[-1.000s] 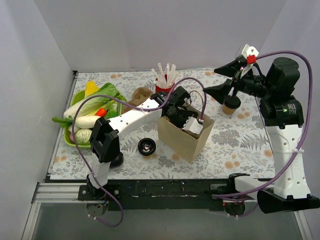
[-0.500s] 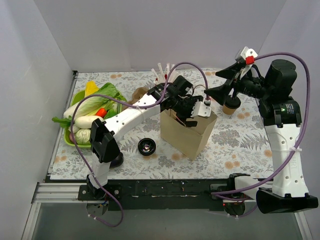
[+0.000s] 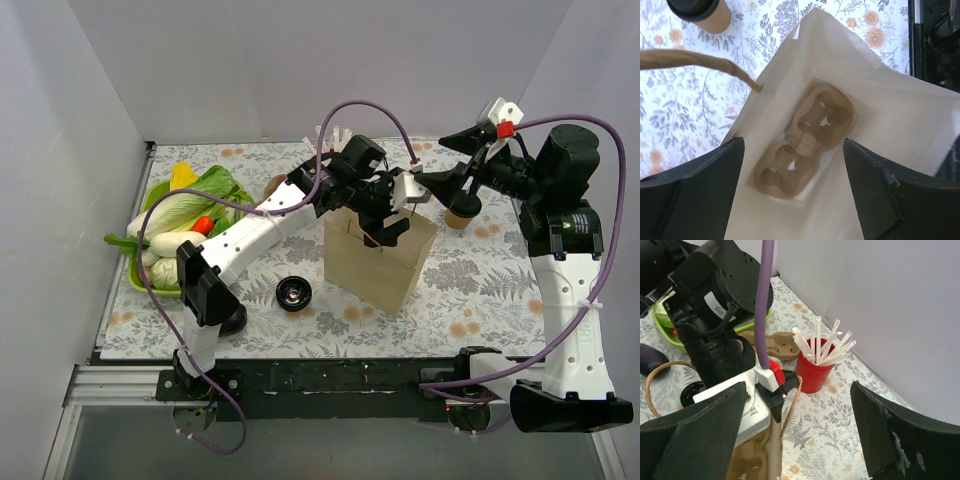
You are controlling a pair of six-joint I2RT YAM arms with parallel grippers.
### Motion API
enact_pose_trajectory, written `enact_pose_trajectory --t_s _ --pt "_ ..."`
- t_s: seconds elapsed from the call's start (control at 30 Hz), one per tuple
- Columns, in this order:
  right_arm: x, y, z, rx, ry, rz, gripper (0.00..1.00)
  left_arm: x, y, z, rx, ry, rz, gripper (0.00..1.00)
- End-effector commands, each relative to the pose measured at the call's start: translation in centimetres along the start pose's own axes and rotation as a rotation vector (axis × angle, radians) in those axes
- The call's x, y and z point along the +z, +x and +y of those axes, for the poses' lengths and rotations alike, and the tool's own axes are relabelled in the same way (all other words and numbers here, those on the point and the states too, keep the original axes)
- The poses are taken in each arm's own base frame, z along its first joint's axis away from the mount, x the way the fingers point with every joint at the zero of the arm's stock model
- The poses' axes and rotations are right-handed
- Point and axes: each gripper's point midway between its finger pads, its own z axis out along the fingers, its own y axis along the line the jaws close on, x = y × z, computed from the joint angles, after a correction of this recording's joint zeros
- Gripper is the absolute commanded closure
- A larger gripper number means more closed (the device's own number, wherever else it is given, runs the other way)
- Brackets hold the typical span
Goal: Pack the takeout coffee
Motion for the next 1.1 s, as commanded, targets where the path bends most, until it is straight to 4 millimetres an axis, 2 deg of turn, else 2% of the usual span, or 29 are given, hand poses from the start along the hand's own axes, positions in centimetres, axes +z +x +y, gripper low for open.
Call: enact_pose_trajectory --t_s 0.0,0.07,0.13,0.17,0.2,0.23,0.27,0.3,0.33,0.4,0.43,0.47,0.5,0.53,0.6,0.63,0.67,0.73,0.77,0.8,0.83,0.87,0.9,0.93,0.97,1.07 --pt "0.1 8.0 -0.3 0.099 -0.007 0.205 0.09 -11.3 -12.8 0.7 0.004 -0.159 -0.376 0.19" --pt "0.1 8.2 -0.4 0.077 -0.015 0.212 0.1 -11.9 -12.3 1.4 -0.037 -0.203 -0.365 0.18" --pt "0.2 6.8 -0.5 0.063 -0.024 0.168 0.11 -13.2 -12.2 2.0 -0.078 -0.243 -0.384 0.17" --pt "0.2 5.2 -0.2 0.11 -0.028 0.127 0.11 -13.4 -12.1 2.1 -0.097 -0.252 -0.39 0.17" --pt "0.0 2.7 0.1 0.1 -0.039 0.068 0.1 -12.4 -10.7 2.2 -0.129 -0.244 -0.363 0.16" --pt "0.3 -0.7 0.4 0.034 -0.081 -0.031 0.09 -12.8 -10.6 1.7 -0.141 -0.241 -0.372 0.17" --pt "0.4 -2.3 0.7 0.147 -0.095 -0.065 0.09 -12.6 -10.5 1.8 -0.149 -0.242 -0.385 0.16" --pt "0.0 -5.6 0.7 0.122 -0.095 -0.129 0.07 -11.8 -9.7 1.9 -0.176 -0.242 -0.371 0.16" --pt "-0.2 -7.9 0.7 0.108 -0.104 -0.167 0.06 -11.3 -9.5 2.2 -0.196 -0.248 -0.373 0.16" --pt "-0.1 -10.4 0.8 0.052 -0.146 -0.199 0.04 -10.6 -9.1 2.9 -0.217 -0.262 -0.361 0.16" --pt "-0.5 -12.1 0.8 -0.001 -0.133 -0.225 0.04 -11.0 -9.9 3.6 -0.212 -0.29 -0.385 0.16" --pt "-0.3 -11.5 0.5 0.02 -0.124 -0.199 0.04 -10.7 -9.9 4.5 -0.229 -0.322 -0.386 0.16" --pt "-0.3 -11.0 -0.1 -0.055 -0.106 -0.185 0.04 -11.2 -10.6 5.0 -0.219 -0.335 -0.404 0.16" --pt "0.0 -9.3 -0.9 -0.036 -0.071 -0.143 0.04 -12.4 -12.2 5.3 -0.187 -0.35 -0.453 0.16" --pt "0.3 -5.6 -1.1 0.029 -0.06 -0.05 0.05 -14.1 -13.8 6.0 -0.151 -0.389 -0.503 0.14" --pt "0.6 -3.4 -1.4 0.0 -0.069 -0.005 0.06 -15.0 -14.5 6.5 -0.139 -0.418 -0.527 0.14" --pt "0.6 -2.1 -1.2 0.013 -0.082 0.022 0.07 -16.3 -15.1 6.8 -0.129 -0.447 -0.55 0.13" --pt "0.7 0.7 -1.0 0.025 -0.091 0.078 0.07 -18.4 -14.5 8.3 -0.155 -0.526 -0.553 0.12" --pt "0.6 2.4 -0.6 0.049 -0.103 0.107 0.07 -18.8 -13.8 8.8 -0.171 -0.549 -0.539 0.12" --pt "0.6 3.3 -0.4 0.058 -0.106 0.126 0.04 -20.2 -12.9 9.5 -0.189 -0.593 -0.531 0.12" --pt "0.5 4.3 -0.1 0.074 -0.11 0.147 0.03 -20.8 -12.1 9.9 -0.205 -0.622 -0.516 0.12" --pt "0.5 5.7 0.0 0.065 -0.124 0.174 0.03 -21.2 -11.2 10.2 -0.216 -0.641 -0.503 0.12" --pt "0.3 6.9 0.6 0.1 -0.138 0.211 0.03 -21.4 -9.4 10.3 -0.229 -0.663 -0.469 0.12" --pt "0.3 7.7 0.7 0.111 -0.148 0.232 0.03 -21.9 -9.0 10.4 -0.228 -0.687 -0.466 0.12" --pt "0.3 8.9 0.6 0.101 -0.156 0.257 0.04 -20.9 -7.2 10.6 -0.246 -0.691 -0.428 0.12" --pt "0.5 10.7 0.4 0.1 -0.154 0.3 0.05 -21.7 -6.4 10.4 -0.242 -0.719 -0.42 0.11"
